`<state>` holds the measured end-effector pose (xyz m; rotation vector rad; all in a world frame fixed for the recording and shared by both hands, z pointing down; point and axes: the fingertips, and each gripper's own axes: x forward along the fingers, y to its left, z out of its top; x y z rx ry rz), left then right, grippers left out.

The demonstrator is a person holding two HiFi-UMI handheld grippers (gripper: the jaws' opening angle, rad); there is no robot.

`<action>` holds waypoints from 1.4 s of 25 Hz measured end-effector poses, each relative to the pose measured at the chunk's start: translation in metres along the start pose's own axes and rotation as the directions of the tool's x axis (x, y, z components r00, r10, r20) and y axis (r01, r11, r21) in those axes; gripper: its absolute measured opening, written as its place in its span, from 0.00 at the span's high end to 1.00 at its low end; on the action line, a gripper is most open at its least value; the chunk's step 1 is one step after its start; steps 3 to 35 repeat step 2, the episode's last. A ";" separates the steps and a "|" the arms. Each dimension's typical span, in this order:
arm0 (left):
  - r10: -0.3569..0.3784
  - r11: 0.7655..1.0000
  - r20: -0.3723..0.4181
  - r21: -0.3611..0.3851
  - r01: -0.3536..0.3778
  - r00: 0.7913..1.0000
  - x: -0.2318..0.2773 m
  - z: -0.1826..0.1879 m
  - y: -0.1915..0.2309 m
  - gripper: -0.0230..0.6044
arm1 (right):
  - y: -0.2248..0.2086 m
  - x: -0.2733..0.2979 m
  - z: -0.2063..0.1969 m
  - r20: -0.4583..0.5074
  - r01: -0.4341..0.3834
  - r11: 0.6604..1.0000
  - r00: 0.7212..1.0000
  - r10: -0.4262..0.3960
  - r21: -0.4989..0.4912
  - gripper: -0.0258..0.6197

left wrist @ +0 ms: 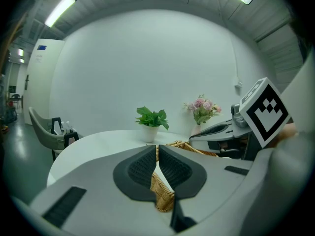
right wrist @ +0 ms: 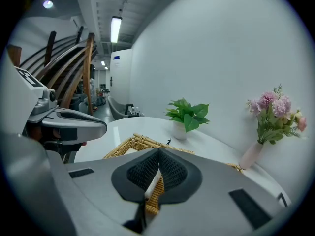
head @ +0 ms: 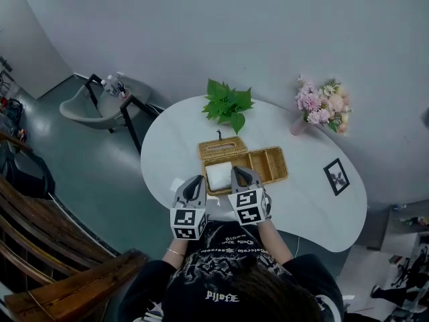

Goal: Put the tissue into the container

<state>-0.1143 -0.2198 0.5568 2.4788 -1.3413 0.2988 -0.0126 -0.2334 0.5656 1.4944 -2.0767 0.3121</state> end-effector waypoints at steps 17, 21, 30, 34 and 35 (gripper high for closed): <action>-0.003 1.000 -0.001 0.002 0.003 1.000 -0.001 0.000 0.000 0.91 | 0.001 0.000 0.000 -0.001 0.005 1.000 1.000 -0.005 -0.002 0.93; -0.003 1.000 -0.001 0.002 0.003 1.000 -0.001 0.000 0.000 0.91 | 0.001 0.000 0.000 -0.001 0.005 1.000 1.000 -0.005 -0.002 0.93; -0.003 1.000 -0.001 0.002 0.003 1.000 -0.001 0.000 0.000 0.91 | 0.001 0.000 0.000 -0.001 0.005 1.000 1.000 -0.005 -0.002 0.93; -0.003 1.000 -0.001 0.002 0.003 1.000 -0.001 0.000 0.000 0.91 | 0.001 0.000 0.000 -0.001 0.005 1.000 1.000 -0.005 -0.002 0.93; -0.003 1.000 -0.001 0.002 0.003 1.000 -0.001 0.000 0.000 0.91 | 0.001 0.000 0.000 -0.001 0.005 1.000 1.000 -0.005 -0.002 0.93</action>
